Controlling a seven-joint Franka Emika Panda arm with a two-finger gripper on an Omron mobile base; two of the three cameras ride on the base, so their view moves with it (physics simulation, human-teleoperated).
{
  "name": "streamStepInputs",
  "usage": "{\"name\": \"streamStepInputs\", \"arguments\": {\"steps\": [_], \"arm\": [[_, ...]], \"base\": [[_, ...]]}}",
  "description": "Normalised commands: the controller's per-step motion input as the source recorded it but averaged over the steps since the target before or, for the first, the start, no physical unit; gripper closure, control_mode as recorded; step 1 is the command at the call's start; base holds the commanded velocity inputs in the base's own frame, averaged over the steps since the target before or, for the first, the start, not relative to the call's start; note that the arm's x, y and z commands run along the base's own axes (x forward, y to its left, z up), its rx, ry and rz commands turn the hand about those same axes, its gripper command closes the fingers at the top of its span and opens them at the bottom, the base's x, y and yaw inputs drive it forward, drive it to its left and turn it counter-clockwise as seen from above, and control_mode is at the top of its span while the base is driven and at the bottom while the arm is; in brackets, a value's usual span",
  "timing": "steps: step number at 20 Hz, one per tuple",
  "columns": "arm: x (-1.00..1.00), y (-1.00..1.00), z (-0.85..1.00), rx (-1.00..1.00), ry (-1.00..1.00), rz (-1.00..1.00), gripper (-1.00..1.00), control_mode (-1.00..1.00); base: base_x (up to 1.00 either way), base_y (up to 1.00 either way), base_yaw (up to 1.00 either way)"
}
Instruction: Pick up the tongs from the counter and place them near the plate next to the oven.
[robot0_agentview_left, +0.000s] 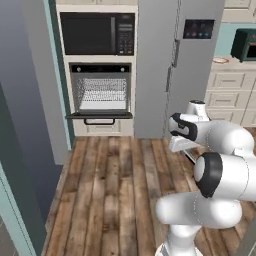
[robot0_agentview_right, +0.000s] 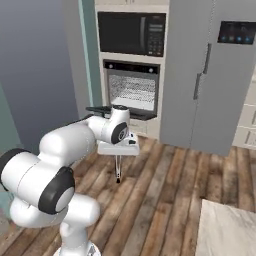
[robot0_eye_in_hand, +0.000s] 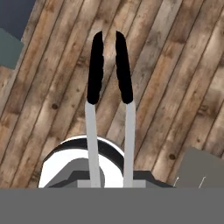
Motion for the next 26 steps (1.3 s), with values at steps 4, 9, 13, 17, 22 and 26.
{"name": "streamStepInputs", "arguments": {"steps": [4,9,13,17,22,26], "arm": [[0.00,0.00,0.00,0.00,0.00,0.00,1.00,1.00],[0.00,0.00,0.00,0.00,0.00,0.00,1.00,1.00],[0.00,0.00,0.00,0.00,0.00,0.00,1.00,1.00],[0.00,0.00,0.00,0.00,0.00,0.00,1.00,1.00],[0.00,0.00,0.00,0.00,0.00,0.00,1.00,1.00],[0.00,0.00,0.00,0.00,0.00,0.00,1.00,1.00]], "base": [[0.84,0.08,-0.23],[0.83,0.09,-0.25],[0.81,0.10,-0.27],[0.87,0.14,-0.22],[0.85,0.05,-0.17],[0.55,-0.03,-0.40]]}}
